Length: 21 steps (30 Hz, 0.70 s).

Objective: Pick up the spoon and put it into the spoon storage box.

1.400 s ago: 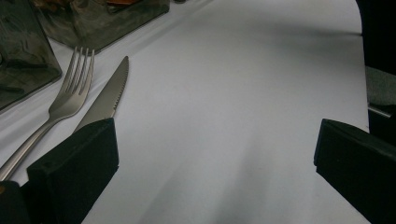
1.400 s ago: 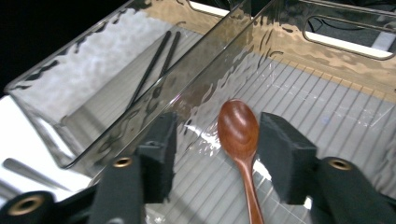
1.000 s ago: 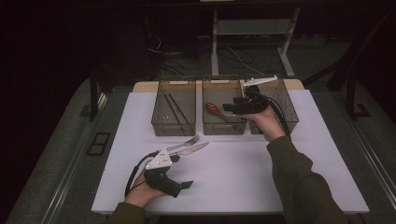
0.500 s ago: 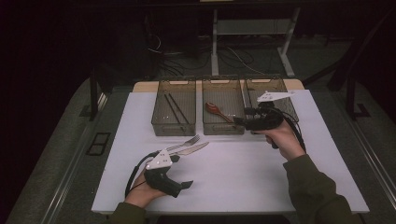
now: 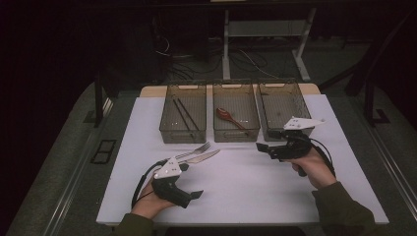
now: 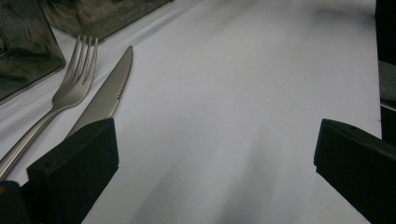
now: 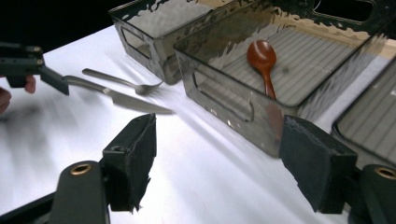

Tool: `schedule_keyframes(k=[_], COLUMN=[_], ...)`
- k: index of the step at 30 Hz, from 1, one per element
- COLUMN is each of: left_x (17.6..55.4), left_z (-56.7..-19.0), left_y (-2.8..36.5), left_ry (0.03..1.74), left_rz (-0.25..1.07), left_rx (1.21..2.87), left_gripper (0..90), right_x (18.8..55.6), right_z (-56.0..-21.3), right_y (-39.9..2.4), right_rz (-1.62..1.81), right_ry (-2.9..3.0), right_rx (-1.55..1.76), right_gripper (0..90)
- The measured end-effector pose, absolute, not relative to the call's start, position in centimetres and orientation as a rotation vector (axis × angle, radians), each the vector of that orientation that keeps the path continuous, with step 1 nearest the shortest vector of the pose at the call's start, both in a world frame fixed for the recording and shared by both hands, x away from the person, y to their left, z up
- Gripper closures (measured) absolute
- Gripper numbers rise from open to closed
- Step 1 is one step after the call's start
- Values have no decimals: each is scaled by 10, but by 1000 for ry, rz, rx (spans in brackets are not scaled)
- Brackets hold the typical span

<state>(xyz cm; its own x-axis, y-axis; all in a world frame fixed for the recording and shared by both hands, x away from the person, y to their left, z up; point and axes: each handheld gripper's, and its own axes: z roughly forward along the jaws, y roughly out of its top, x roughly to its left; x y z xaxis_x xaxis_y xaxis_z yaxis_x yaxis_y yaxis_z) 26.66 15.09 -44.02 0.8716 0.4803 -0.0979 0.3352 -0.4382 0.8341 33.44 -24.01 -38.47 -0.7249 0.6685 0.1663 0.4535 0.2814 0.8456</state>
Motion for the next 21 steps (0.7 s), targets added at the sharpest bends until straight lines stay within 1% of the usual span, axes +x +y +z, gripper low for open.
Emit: schedule_keyframes(k=[5,21], left_x=[267,266], left_z=[-440,-439], left_y=[152,152], left_ry=[595,592], left_rz=[188,195], left_rx=[2068,2067], left_gripper=[0,0], right_x=[321,283], right_z=[-391,-428], right_y=[-253,-286], right_rz=[1434,1441], right_ry=[2328,2305], right_rx=[1040,1119], right_gripper=[273,243])
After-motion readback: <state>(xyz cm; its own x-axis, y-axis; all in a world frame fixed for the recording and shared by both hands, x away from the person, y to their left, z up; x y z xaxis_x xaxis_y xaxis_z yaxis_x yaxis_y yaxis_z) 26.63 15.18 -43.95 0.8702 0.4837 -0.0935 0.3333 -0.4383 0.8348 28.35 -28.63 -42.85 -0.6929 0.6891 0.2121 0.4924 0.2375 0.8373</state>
